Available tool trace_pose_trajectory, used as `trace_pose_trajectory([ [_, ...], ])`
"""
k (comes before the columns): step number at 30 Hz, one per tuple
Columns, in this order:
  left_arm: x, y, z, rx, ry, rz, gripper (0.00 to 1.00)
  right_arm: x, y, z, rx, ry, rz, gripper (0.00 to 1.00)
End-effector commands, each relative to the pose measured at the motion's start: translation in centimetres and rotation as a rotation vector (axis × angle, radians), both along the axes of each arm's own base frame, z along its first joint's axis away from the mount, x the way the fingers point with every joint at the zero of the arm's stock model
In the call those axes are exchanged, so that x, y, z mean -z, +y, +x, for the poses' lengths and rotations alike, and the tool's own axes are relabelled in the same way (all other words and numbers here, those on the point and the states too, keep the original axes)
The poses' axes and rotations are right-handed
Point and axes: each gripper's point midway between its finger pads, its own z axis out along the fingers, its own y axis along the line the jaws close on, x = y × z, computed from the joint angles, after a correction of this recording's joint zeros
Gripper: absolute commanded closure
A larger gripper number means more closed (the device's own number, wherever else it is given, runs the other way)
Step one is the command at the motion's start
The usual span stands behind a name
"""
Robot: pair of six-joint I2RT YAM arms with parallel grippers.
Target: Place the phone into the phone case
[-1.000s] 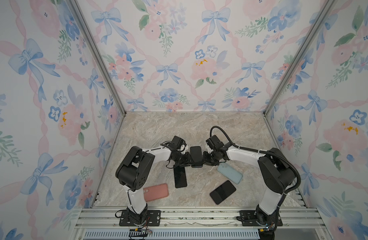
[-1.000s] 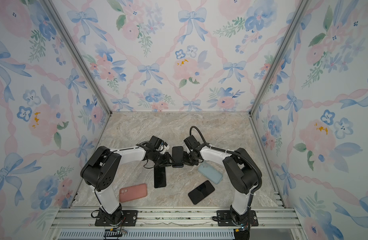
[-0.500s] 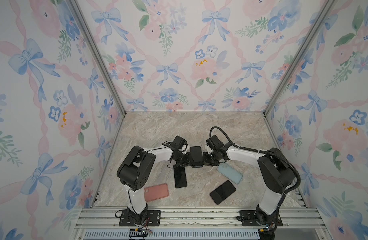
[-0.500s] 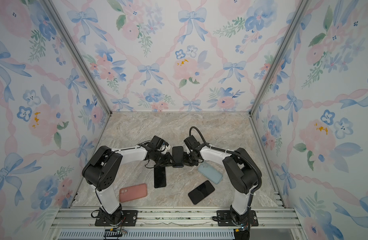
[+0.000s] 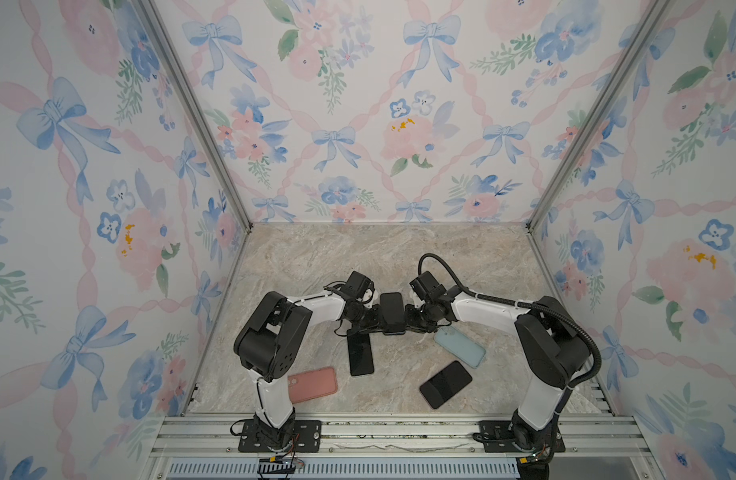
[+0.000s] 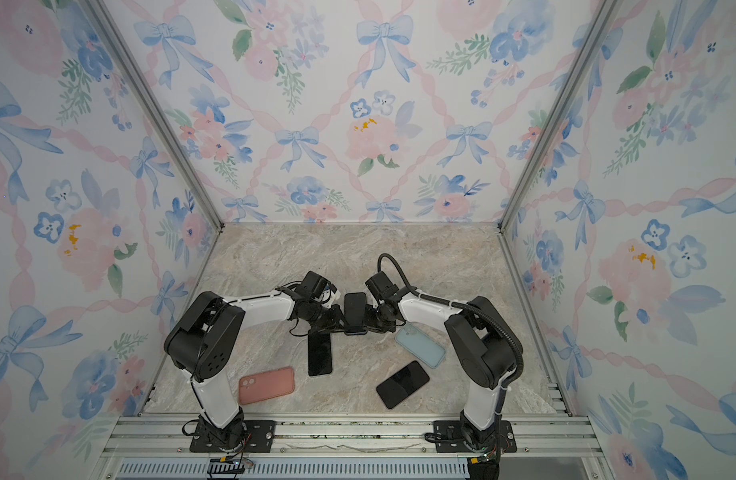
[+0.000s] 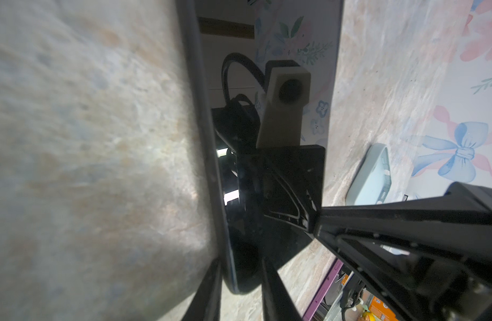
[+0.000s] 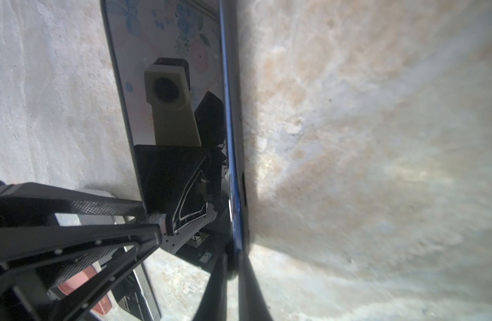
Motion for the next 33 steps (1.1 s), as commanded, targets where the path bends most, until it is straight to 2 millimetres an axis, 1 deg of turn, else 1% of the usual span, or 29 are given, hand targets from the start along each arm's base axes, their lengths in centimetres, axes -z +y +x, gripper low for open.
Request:
trace_pose_trajectory([
  [1, 1.2, -0.1, -0.9, 0.022, 0.038, 0.024, 0.74, 3.5, 1.0, -3.0, -0.061, 0.091, -0.04, 0.9],
  [11, 1.1, -0.2, -0.9, 0.023, 0.036, 0.023, 0.75, 5.8, 0.3, -4.3, -0.076, 0.116, -0.134, 0.92],
  [19, 1.0, -0.2, -0.9, 0.026, 0.033, 0.022, 0.75, 5.7, -0.8, -4.1, -0.084, 0.092, -0.208, 0.92],
  [26, 0.8, -0.2, -0.8, 0.025, 0.025, 0.021, 0.75, 7.2, -1.1, -5.0, -0.095, 0.115, -0.245, 0.92],
  [31, 0.8, -0.1, -0.9, 0.027, 0.026, 0.02, 0.74, 6.8, -1.3, -4.8, -0.093, 0.102, -0.251, 0.92],
  [33, 0.6, 0.0, -0.9, 0.025, 0.02, 0.02, 0.72, 7.0, -1.4, -4.9, -0.095, 0.106, -0.255, 0.92],
])
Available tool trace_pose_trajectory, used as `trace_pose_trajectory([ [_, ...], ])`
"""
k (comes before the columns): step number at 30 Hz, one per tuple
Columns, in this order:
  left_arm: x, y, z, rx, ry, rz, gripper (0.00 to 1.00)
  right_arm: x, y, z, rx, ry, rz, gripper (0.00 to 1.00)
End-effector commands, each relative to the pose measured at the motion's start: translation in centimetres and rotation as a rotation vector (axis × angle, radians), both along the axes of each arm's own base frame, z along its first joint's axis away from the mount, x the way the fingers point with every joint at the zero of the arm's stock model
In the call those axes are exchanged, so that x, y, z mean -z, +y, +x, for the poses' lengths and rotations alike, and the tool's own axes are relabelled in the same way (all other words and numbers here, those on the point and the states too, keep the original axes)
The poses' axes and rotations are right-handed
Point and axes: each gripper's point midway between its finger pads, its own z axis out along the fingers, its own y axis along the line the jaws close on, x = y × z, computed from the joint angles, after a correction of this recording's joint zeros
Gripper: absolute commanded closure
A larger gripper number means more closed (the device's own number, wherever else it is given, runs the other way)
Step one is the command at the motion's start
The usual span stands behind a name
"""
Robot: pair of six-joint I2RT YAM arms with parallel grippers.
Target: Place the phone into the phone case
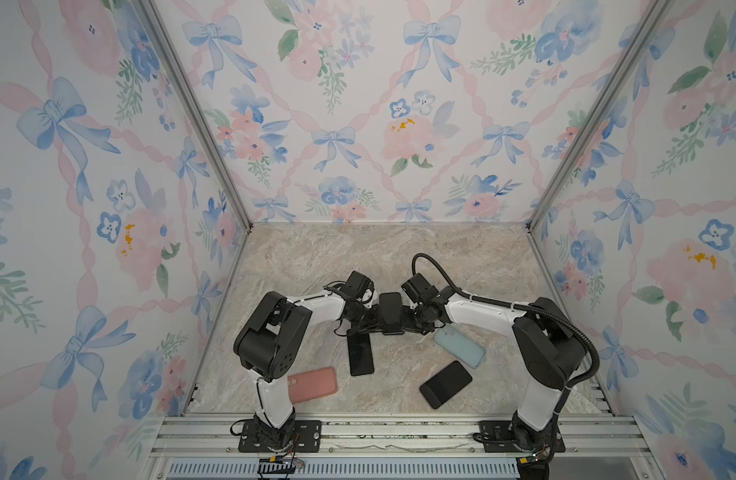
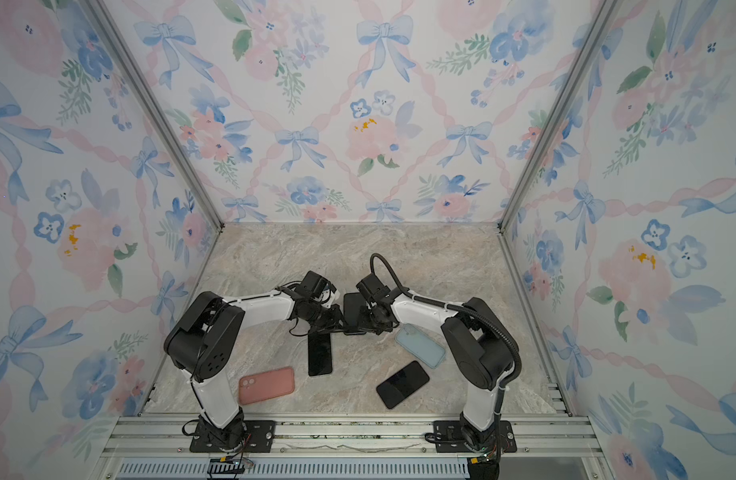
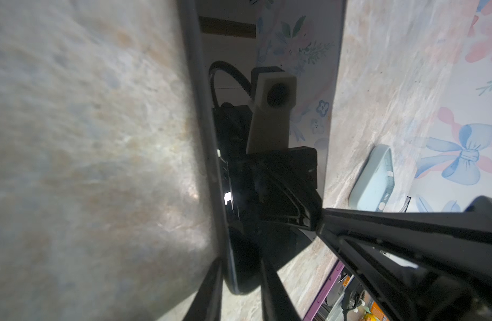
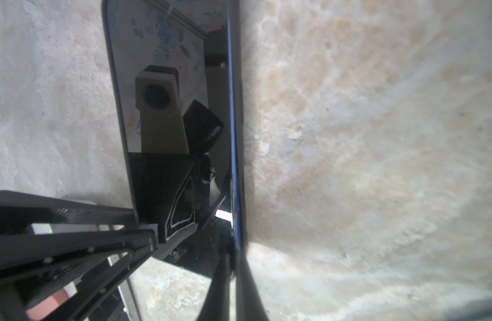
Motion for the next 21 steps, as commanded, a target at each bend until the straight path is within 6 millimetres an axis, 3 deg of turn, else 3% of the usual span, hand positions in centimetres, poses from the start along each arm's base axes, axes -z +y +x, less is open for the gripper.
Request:
trace_pose_trajectory([
  [1, 0.5, -0.1, -0.9, 0.028, 0.018, 0.013, 0.71, 6.5, -1.5, -4.9, -0.07, 0.17, -0.14, 0.92],
  [12, 0.7, 0.1, -1.0, 0.027, 0.021, 0.015, 0.73, 8.4, -2.4, -6.1, -0.079, 0.196, -0.199, 0.92],
  [17, 0.5, 0.2, -1.0, 0.026, 0.015, 0.013, 0.73, 7.3, -2.1, -5.7, -0.082, 0.177, -0.187, 0.92],
  [21, 0.3, 0.5, -1.0, 0.02, 0.01, 0.012, 0.73, 4.6, -1.9, -4.3, -0.082, 0.133, -0.174, 0.9],
])
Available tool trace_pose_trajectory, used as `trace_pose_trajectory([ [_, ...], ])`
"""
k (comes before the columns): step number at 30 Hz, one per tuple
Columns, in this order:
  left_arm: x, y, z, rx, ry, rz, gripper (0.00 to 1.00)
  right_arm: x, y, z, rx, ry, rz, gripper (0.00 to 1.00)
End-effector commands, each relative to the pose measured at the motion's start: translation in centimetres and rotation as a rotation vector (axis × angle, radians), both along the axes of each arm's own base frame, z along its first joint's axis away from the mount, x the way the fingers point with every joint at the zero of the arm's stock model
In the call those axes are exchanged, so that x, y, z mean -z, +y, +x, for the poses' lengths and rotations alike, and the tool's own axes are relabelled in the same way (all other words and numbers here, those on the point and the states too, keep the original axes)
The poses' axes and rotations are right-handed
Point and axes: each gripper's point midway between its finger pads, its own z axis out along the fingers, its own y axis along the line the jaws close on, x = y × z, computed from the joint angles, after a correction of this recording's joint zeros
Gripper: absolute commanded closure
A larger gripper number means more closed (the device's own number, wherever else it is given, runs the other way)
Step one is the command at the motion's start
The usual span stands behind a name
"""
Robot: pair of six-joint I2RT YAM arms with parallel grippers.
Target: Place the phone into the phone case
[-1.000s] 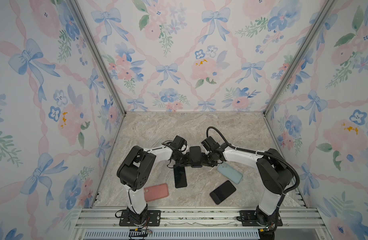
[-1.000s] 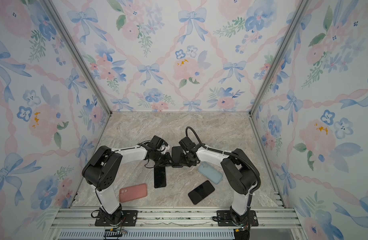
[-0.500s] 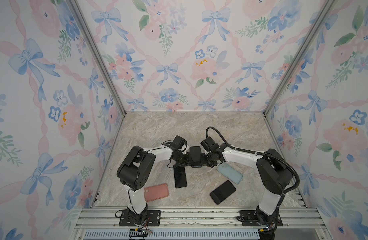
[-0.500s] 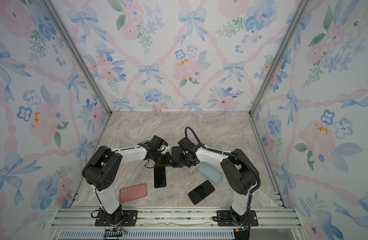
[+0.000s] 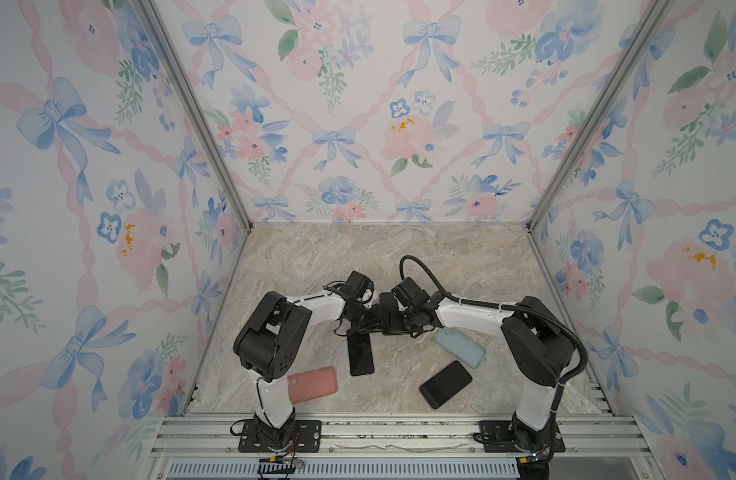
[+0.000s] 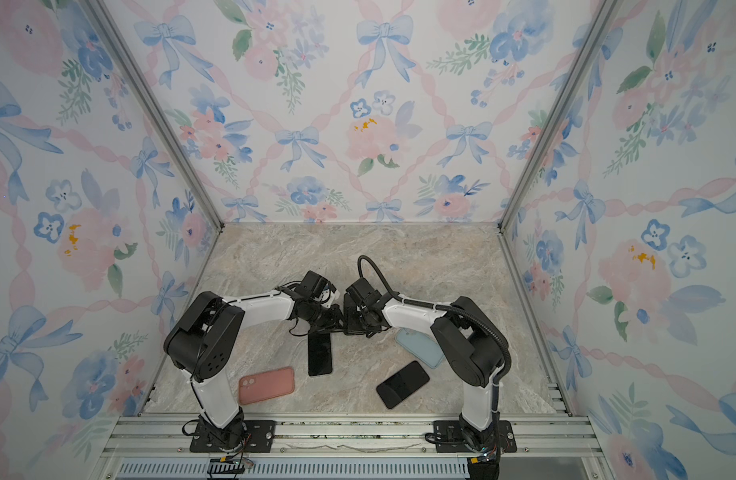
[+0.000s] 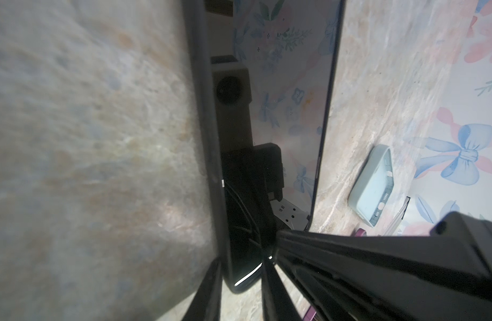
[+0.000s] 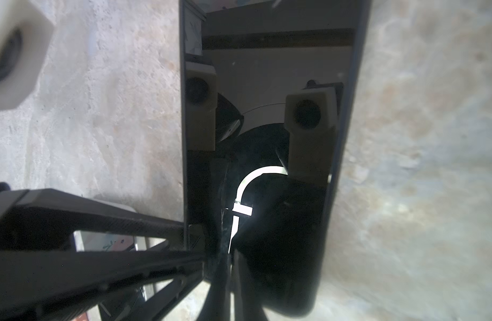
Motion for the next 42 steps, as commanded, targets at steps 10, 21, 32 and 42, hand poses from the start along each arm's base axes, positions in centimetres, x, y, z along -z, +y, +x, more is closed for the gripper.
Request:
trace_pose_trajectory([
  [10, -0.5, 1.5, -0.1, -0.016, -0.013, 0.016, 0.67, -4.5, -4.7, 0.7, -0.042, 0.003, -0.135, 0.68],
  [21, -0.2, 1.3, 0.2, 0.003, 0.015, 0.053, 0.56, -1.6, -4.1, 1.9, -0.046, 0.049, -0.096, 0.59],
  [32, 0.8, 0.6, -0.1, 0.026, 0.035, 0.061, 0.64, 1.0, -3.3, 0.6, -0.053, 0.098, -0.079, 0.63],
  [42, 0.7, 0.1, -0.1, 0.041, 0.03, 0.054, 0.73, 1.8, -2.9, 0.0, -0.054, 0.106, -0.087, 0.74],
])
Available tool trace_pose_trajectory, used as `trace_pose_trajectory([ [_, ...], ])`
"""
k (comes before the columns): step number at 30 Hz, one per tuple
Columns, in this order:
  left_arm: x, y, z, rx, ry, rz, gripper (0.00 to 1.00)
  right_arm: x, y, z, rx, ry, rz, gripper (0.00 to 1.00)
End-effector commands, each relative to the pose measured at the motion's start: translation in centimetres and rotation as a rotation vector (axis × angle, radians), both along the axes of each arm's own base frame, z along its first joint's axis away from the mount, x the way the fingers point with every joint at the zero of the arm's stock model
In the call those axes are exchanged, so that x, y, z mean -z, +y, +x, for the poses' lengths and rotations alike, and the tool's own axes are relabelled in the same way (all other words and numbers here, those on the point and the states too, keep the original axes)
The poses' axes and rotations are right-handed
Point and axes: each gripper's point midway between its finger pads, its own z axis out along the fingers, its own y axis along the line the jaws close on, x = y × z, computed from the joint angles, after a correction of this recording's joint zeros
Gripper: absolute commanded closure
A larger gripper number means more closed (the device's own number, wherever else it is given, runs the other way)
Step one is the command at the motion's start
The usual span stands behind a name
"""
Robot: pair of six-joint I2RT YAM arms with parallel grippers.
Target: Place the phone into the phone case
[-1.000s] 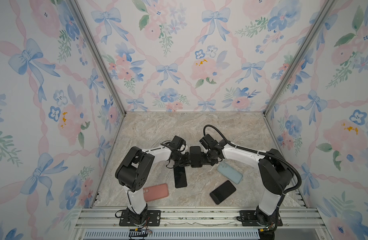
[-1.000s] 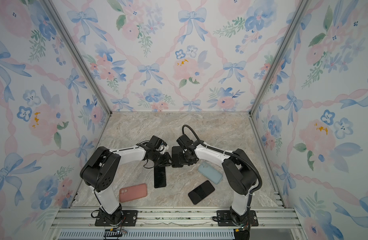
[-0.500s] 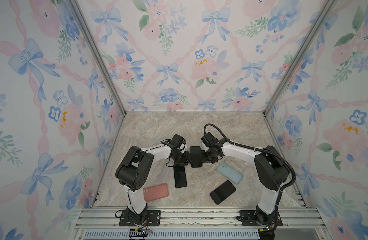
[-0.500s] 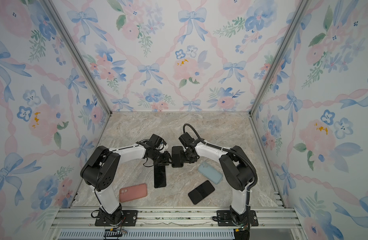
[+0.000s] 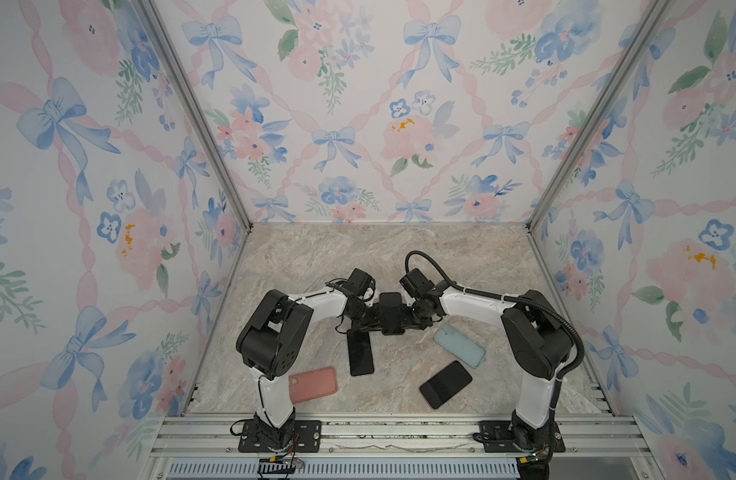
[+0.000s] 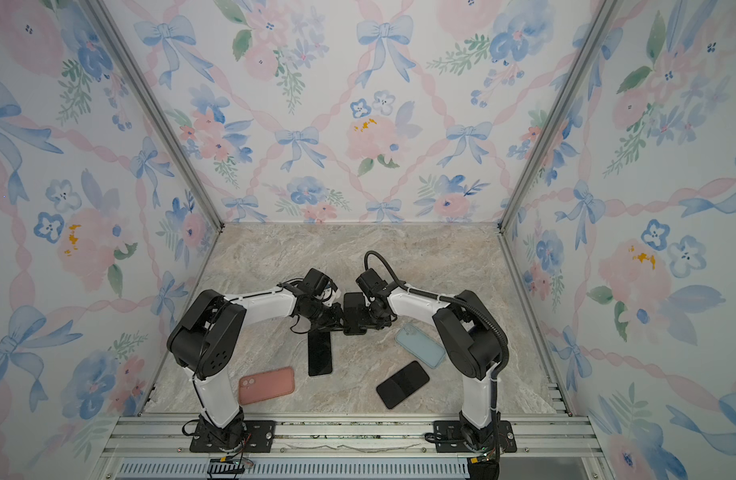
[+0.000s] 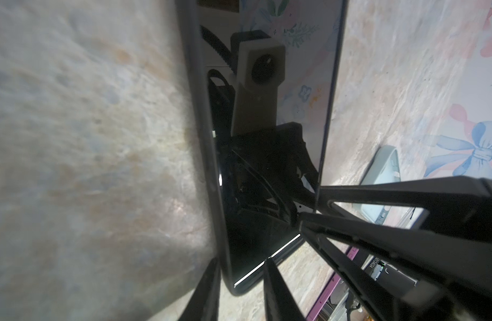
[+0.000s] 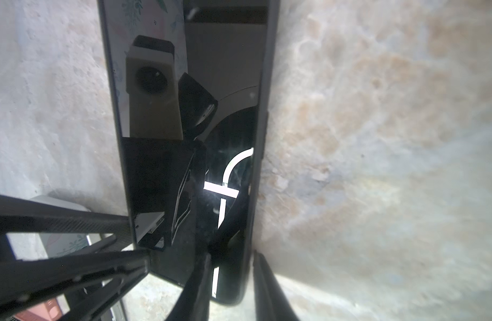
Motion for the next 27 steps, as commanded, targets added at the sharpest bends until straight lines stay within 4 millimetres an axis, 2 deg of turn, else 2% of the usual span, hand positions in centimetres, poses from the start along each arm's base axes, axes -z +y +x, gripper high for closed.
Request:
trace_pose_trajectory([
  [1, 0.8, 0.0, -0.6, 0.028, 0.023, 0.02, 0.73, 1.7, -0.2, -1.2, -0.005, 0.039, -0.033, 0.76],
  [11, 1.1, -0.3, -0.9, 0.041, 0.027, 0.025, 0.79, 2.1, -0.2, -1.5, -0.008, 0.041, -0.038, 0.9],
  [17, 1.1, -0.6, -1.0, 0.05, 0.023, 0.029, 0.86, 2.1, 0.1, -1.7, 0.011, 0.048, -0.033, 0.92],
  [20, 0.8, -0.5, -0.8, 0.043, 0.009, 0.033, 0.86, 1.1, -0.3, -1.4, 0.006, 0.024, -0.048, 0.87],
  [22, 0.1, -0.3, -0.4, 0.034, -0.006, 0.022, 0.86, -0.7, -0.8, -0.7, -0.017, -0.033, -0.073, 0.79],
  [24, -1.0, 0.0, 0.6, 0.017, -0.035, 0.01, 0.82, -2.4, -1.1, 0.4, -0.017, -0.091, -0.088, 0.73],
  [27, -2.2, 0.8, 2.5, 0.002, -0.066, 0.024, 0.76, -3.8, -1.1, 2.2, -0.013, -0.135, -0.078, 0.67],
])
